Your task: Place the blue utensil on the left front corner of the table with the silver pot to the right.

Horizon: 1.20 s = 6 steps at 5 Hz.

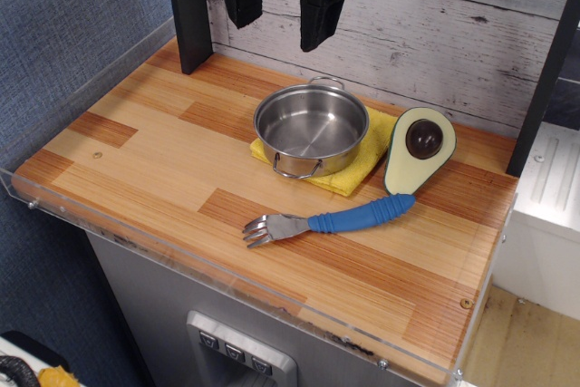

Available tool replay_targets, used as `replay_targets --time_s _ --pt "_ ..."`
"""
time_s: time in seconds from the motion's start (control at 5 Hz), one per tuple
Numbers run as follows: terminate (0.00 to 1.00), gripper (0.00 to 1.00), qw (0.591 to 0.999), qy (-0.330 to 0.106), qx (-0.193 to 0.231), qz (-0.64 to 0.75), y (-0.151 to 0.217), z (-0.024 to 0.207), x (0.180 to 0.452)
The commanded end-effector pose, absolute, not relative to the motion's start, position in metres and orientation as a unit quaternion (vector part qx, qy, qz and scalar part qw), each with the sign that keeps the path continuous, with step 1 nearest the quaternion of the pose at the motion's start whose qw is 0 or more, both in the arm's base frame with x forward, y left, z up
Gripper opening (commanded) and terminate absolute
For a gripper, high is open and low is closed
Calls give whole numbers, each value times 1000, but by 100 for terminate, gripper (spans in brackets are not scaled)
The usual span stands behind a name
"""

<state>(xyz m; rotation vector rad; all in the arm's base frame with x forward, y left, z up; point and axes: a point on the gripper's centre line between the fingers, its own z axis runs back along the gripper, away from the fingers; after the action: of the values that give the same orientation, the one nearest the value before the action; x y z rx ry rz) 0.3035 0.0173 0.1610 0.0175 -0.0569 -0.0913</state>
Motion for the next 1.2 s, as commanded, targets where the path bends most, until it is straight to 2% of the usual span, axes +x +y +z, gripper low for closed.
replay_targets --time_s 0.0,0.2,0.4,0.6,1.0 --pt "0 100 999 -28 9 -46 17 161 303" --pt "0 100 994 -53 17 -98 5 163 290" --pt "0 100 991 -58 27 -114 -5 153 276" --pt "0 100 990 -45 39 -129 -19 135 269" --pt "0 100 989 -35 10 -146 -38 82 278"
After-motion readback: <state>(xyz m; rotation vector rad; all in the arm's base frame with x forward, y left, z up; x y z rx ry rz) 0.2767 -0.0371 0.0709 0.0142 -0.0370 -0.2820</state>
